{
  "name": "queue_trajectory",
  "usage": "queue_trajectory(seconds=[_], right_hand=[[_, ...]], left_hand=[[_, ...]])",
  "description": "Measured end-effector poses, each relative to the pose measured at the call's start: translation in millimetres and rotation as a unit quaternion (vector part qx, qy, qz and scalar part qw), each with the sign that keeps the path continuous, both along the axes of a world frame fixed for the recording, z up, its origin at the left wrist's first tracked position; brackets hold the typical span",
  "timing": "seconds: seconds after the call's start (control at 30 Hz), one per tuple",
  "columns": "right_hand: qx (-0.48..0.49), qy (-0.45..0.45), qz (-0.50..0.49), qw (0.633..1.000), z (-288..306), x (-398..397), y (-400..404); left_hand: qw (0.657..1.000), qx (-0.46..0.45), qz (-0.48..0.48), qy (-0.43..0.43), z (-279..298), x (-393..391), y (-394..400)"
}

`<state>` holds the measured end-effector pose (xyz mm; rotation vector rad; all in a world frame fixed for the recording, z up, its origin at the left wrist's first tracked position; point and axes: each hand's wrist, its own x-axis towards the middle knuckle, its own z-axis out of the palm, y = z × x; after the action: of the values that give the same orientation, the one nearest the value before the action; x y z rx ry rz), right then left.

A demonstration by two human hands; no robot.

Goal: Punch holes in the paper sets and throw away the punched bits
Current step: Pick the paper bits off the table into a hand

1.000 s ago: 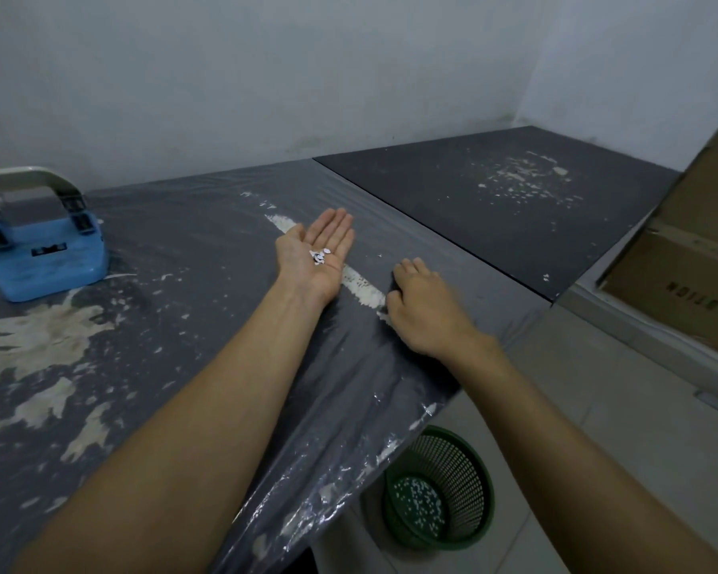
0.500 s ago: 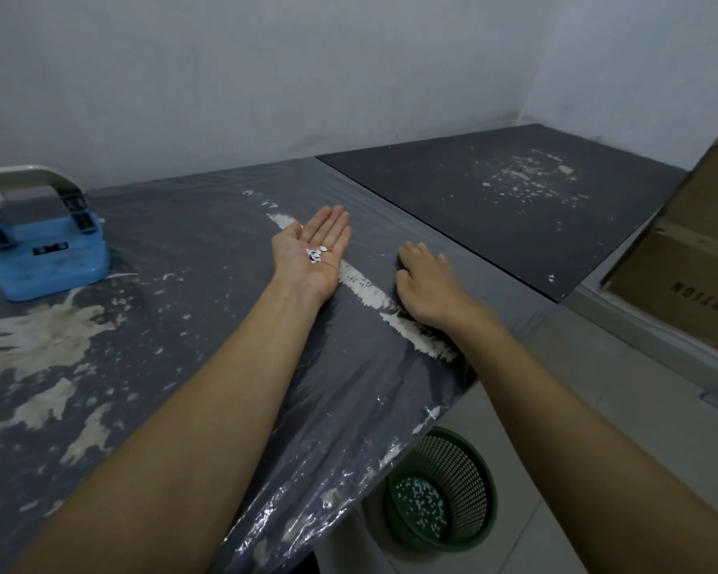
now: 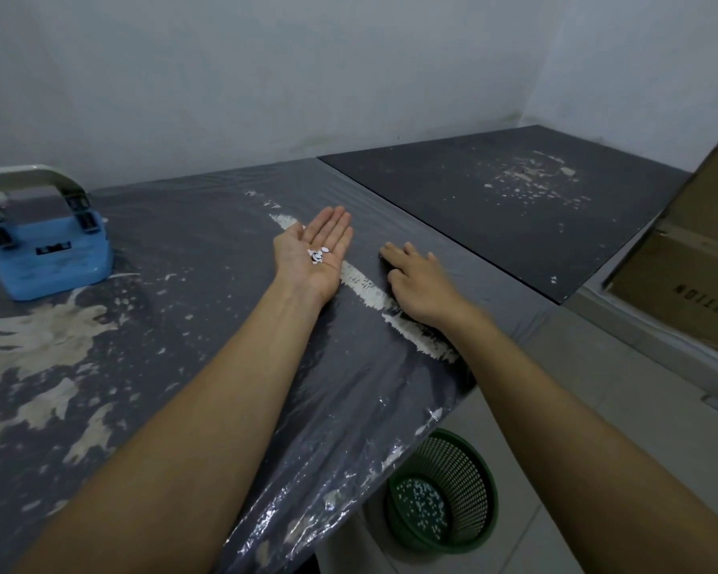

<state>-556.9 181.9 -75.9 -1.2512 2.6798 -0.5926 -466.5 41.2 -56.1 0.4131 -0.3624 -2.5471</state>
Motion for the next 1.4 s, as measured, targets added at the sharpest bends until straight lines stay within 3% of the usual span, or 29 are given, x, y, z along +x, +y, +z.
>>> queue_trajectory(seconds=[0.4, 0.57, 0.77, 1.0, 1.1, 1.23, 1.33, 1.4], right_hand=[[-0.018, 0.029, 0.018, 0.999, -4, 1, -15], [-0.013, 0.213, 0.035, 0.976, 2, 2, -24], [-0.144, 0.102, -0.053, 0.983, 16, -3, -35], [-0.022, 0.229, -0.034, 0.973, 10, -6, -45], [-0.001, 0.133, -0.081, 0.988, 19, -19, -40], [-0.150, -0.094, -0.121, 0.977, 35, -33, -30], [-0.228, -0.200, -0.084, 0.949, 49, -21, -26], [-0.245, -0.207, -0.035, 0.947, 57, -8, -29]], left_hand=[[1.000, 0.000, 0.002, -0.002, 1, 1, 1], [1.000, -0.003, 0.001, -0.005, 2, 2, 0], [1.000, -0.001, 0.001, -0.006, 2, 1, 0], [1.000, -0.001, 0.004, -0.012, 3, 3, 0], [1.000, 0.000, 0.004, -0.016, 4, 3, 1], [1.000, 0.006, 0.001, -0.023, 5, 3, 2], [1.000, 0.010, -0.002, -0.022, 5, 3, 3], [1.000, 0.009, -0.005, -0.025, 5, 3, 4]])
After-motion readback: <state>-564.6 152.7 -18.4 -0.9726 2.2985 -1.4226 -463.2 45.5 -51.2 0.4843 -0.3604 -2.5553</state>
